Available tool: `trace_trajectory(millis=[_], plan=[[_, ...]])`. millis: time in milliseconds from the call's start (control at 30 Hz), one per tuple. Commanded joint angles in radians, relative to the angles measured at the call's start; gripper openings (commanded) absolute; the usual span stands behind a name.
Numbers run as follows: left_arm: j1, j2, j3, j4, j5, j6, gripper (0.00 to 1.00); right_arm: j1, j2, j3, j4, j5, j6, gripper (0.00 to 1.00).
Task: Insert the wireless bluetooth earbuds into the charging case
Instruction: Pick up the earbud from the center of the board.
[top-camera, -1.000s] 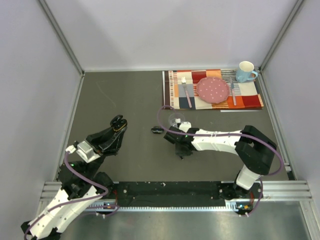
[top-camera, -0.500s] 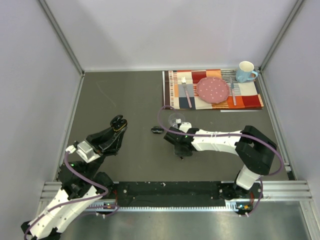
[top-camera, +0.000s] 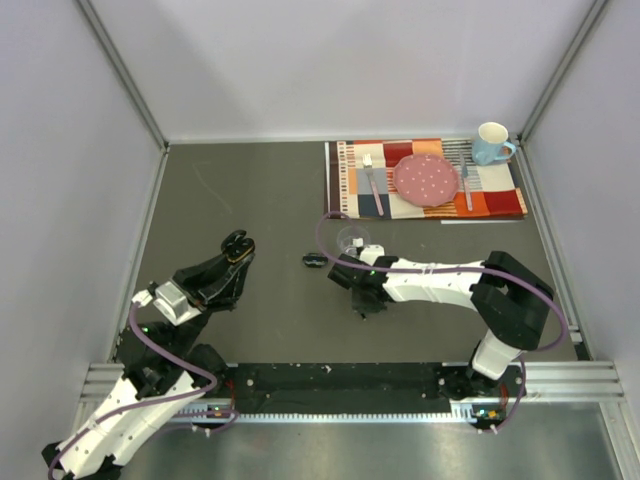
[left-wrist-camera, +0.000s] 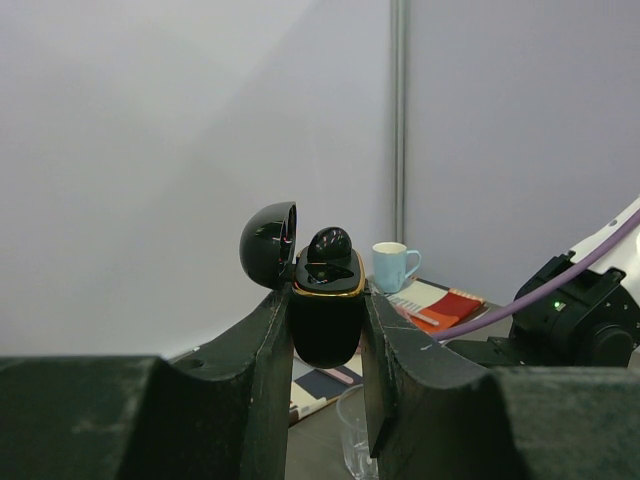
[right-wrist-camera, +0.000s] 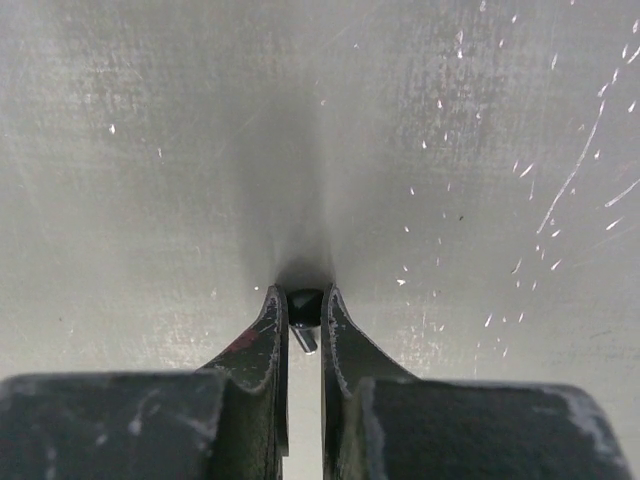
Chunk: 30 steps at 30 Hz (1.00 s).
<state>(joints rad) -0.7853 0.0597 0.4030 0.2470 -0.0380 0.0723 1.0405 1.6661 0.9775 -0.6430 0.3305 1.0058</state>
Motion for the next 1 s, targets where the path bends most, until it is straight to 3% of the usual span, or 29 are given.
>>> trace_trajectory(millis=[0,100,333,433,500,700,967], plan=[[0.003,0.011,-0.007,0.051,0.009,-0.014,0.00,0.007,-0.005,0.013,-0.029,0.005,0.004,0.00],[0.003,0.020,-0.013,0.058,0.009,-0.019,0.00,0.015,-0.066,0.024,-0.026,0.047,-0.012,0.00],[0.003,0.074,-0.036,0.126,0.030,-0.043,0.00,0.098,-0.319,0.122,0.003,0.332,-0.107,0.00],[0.001,0.107,-0.035,0.147,0.032,-0.048,0.00,0.144,-0.422,0.161,0.093,0.427,-0.192,0.00],[0.001,0.126,-0.035,0.161,0.070,-0.054,0.00,0.148,-0.506,0.153,0.176,0.423,-0.240,0.00],[0.003,0.161,-0.047,0.196,0.124,-0.063,0.00,0.150,-0.702,0.001,0.685,0.316,-0.421,0.00],[0.003,0.247,-0.067,0.291,0.167,-0.109,0.00,0.154,-0.678,0.038,0.888,0.165,-0.473,0.00]])
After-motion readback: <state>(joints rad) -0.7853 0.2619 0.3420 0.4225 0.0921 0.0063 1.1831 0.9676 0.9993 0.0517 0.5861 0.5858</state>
